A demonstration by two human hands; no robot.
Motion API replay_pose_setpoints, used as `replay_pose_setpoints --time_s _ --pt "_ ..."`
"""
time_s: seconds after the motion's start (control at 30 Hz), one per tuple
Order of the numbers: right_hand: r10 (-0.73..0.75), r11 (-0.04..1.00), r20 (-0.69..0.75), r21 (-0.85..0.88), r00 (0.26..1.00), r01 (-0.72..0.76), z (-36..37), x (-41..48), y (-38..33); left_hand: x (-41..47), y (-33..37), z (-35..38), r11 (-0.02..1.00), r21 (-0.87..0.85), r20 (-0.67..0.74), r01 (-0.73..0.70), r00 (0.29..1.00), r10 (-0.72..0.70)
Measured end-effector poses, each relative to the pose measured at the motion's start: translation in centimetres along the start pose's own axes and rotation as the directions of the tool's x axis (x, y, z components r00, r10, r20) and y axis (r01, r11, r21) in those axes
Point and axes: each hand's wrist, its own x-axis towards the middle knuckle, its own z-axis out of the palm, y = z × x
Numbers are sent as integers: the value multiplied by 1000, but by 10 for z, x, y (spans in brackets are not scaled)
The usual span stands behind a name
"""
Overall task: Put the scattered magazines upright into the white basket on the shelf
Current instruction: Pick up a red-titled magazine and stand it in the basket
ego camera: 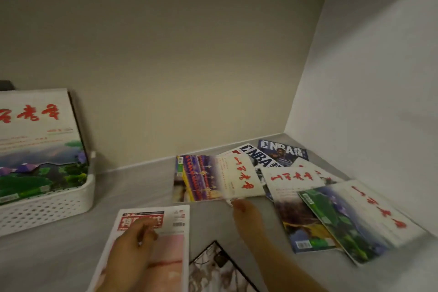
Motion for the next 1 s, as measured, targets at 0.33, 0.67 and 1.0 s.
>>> replay_pose_setpoints --time_s 0.33,0.67,1.0 --pt "117 858 -254 -461 960 -227 -202 39 150 -34 64 193 981 182 345 -66 939 -1" --pt "-55 746 -132 -664 990 -47 -201 53 204 -43 76 307 861 496 416 -114 901 -120" --pt "-80 749 -147 -662 986 -37 -198 59 208 -30 116 334 967 55 297 249 921 -254"
